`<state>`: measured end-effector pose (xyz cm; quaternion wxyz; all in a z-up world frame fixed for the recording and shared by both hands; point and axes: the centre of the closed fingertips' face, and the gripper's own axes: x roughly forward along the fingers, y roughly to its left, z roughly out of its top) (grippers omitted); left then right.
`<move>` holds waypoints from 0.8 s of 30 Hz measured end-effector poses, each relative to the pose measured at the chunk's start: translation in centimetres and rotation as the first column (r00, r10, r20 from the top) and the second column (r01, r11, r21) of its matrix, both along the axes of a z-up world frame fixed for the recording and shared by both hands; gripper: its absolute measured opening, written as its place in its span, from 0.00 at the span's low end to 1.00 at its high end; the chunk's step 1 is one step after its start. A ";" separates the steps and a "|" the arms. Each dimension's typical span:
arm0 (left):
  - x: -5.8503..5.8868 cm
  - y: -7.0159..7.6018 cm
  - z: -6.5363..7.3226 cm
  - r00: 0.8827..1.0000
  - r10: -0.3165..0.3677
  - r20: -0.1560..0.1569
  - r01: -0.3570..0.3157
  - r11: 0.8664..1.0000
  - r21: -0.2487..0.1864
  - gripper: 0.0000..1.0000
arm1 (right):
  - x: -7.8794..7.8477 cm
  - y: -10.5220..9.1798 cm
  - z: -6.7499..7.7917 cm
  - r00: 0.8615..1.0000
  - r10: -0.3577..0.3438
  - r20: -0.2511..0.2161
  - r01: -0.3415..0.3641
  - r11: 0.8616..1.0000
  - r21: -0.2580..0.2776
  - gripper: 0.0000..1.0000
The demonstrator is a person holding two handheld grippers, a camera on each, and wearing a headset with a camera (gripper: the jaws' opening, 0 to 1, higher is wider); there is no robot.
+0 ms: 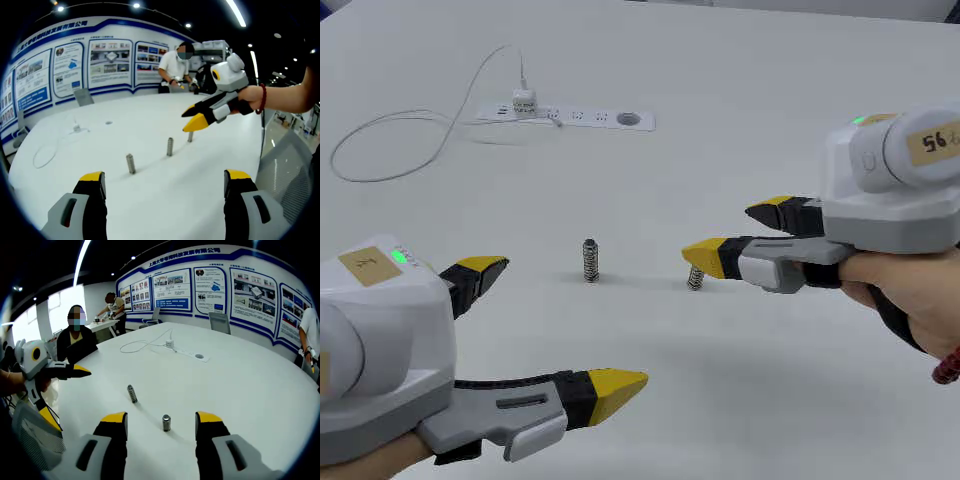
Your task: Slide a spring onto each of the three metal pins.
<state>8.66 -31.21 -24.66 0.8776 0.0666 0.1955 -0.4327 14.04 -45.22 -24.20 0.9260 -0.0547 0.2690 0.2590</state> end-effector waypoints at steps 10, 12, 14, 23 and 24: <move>0.2 0.5 0.0 1.000 0.027 -0.007 -0.027 1.000 0.012 1.00 | -1.6 -3.1 -0.3 0.999 -0.052 -0.003 0.052 0.999 0.012 0.62; 0.3 0.6 0.0 0.999 0.031 -0.007 -0.031 0.999 0.014 1.00 | -1.9 -3.5 -0.4 0.998 -0.061 -0.003 0.061 0.998 0.016 0.63; 0.3 0.7 0.1 0.999 0.036 -0.010 -0.036 0.999 0.008 1.00 | -2.2 -3.8 -0.6 0.998 -0.063 -0.006 0.063 0.998 0.017 0.63; 0.4 1.0 -0.1 0.999 0.050 -0.020 -0.050 0.999 0.021 1.00 | -4.0 -5.3 -1.6 0.997 -0.076 -0.023 0.076 0.997 0.031 0.67; 0.3 1.0 -0.1 0.999 0.051 -0.020 -0.050 0.999 0.021 1.00 | -4.3 -5.4 -1.7 0.997 -0.075 -0.025 0.076 0.997 0.035 0.67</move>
